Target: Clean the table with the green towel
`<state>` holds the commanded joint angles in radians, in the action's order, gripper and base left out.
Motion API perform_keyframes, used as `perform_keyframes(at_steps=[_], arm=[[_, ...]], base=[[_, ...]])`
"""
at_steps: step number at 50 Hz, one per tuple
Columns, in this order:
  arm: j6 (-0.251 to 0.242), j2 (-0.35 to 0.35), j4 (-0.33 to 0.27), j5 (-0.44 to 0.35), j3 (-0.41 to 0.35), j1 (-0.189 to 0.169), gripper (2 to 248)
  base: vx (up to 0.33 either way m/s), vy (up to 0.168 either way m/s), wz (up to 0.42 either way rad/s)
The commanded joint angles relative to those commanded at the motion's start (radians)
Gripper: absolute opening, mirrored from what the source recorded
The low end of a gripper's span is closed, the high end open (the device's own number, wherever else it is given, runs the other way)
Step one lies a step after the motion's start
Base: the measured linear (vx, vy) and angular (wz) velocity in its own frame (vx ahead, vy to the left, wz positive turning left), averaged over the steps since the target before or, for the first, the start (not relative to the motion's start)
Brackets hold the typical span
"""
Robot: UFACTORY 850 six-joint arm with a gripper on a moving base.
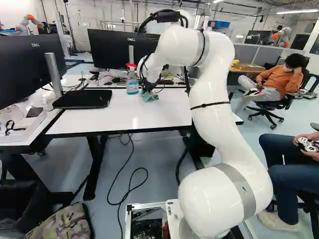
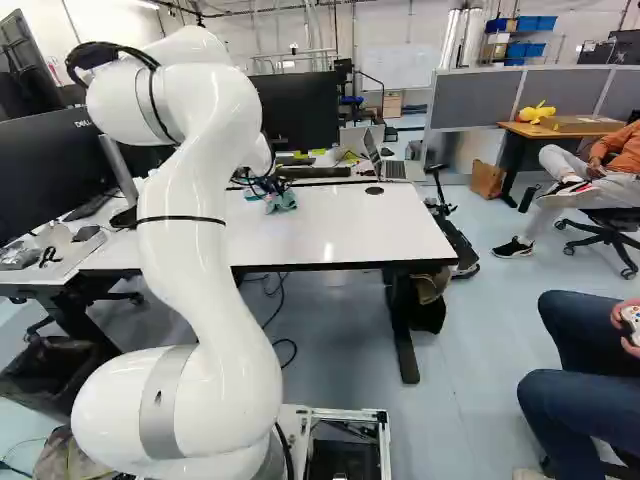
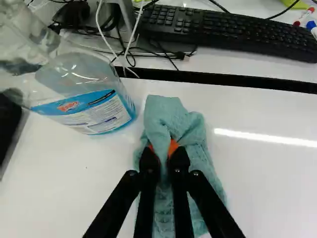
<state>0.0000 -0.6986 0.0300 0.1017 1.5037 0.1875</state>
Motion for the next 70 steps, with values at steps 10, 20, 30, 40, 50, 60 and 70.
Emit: perform_keyframes(at_steps=[10, 20, 30, 40, 50, 60, 70], arm=[[0.0, 0.04, 0.0, 0.0, -0.057, 0.006, 37], [0.0, 0.082, 0.0, 0.0, -0.115, 0.009, 37], [0.0, 0.12, 0.0, 0.0, -0.168, 0.0, 37], [0.0, 0.153, 0.0, 0.0, -0.213, -0.019, 37], [0.0, 0.175, 0.0, 0.0, -0.243, -0.044, 37], [0.0, 0.182, 0.0, 0.0, -0.252, -0.072, 37], [0.0, 0.185, 0.0, 0.0, -0.257, -0.1, 37]], base=[[0.0, 0.0, 0.0], [0.0, 0.0, 0.0], [0.0, 0.0, 0.0], [0.0, 0.0, 0.0], [0.0, 0.0, 0.0], [0.0, 0.0, 0.0], [0.0, 0.0, 0.0]])
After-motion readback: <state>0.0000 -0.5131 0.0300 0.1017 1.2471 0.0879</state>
